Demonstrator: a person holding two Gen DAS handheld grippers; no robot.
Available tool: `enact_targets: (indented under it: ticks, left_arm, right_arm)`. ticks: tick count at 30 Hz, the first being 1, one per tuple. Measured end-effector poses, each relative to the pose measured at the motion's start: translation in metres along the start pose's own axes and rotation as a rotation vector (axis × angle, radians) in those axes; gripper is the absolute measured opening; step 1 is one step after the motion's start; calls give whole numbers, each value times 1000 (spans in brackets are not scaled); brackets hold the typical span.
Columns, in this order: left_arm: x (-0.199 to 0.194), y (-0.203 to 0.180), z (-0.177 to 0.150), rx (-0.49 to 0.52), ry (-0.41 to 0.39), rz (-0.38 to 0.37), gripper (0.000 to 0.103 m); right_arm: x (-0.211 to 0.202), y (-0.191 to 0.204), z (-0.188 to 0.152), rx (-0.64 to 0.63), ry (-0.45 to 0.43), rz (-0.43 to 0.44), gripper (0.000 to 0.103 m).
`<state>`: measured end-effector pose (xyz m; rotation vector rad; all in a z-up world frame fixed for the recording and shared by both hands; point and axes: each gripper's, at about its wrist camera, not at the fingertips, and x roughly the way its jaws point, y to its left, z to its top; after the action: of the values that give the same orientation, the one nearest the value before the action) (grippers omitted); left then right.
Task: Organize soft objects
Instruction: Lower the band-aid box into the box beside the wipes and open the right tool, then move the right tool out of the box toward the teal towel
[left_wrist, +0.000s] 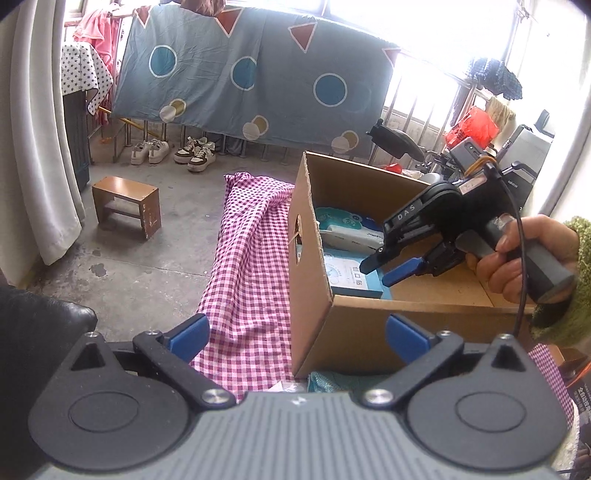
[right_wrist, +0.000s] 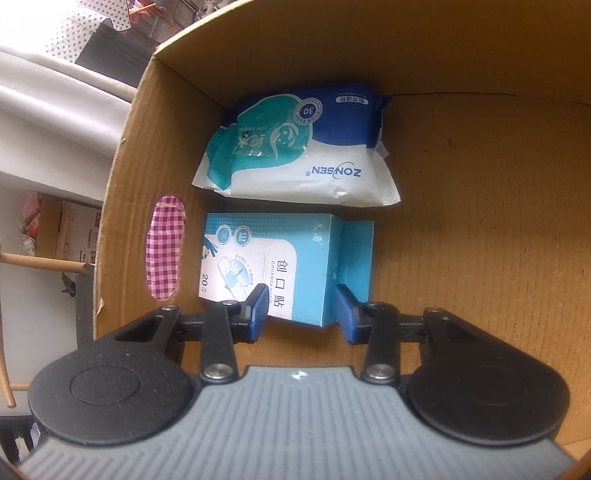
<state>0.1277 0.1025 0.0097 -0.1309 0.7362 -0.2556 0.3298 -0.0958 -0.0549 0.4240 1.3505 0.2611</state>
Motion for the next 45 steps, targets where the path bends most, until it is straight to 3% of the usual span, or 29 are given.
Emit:
enact_targets:
  ticks: [4,10,15,22,26,31,33,37,43,45]
  left_arm:
    - [-6,4,-6,-8,-13,10,103]
    - [-8,8,-13,-14,-8,16,103]
    - [-17,11,-25,-14,-17,52,103]
    - [-27,22,-39,-80,2,17,103]
    - [-36,22,-42,-117,0,-35,101]
    - [-38,10,-46,-89,12,-108,91]
    - [-32,2,-48,-69,37,-129,80]
    - [-11,-10,-46,-47,110,-152,68]
    - [24,-16,-43,-40,220,-155,49]
    - [34,-18,-42,-26,248,-147,36]
  right_arm:
    - [-17,16,-17,-66,46,87,39]
    - [25,40,-21,-91,174,112,39]
    - [34,31,-10,-6,102,121,39]
    - [-21,9,-31,70,5,277,40]
    - [-77,1,-75,18,-48,380,44]
    - [-143,-24,-143,-42,-125,445,51]
    - [-142,-32,-169,-48,-127,423,53]
    - [-112,-41,-205,-52,-110,298,54]
    - [-86,-45,-218,-71,-158,194,54]
    - [-87,-45,-220,-82,-175,187,53]
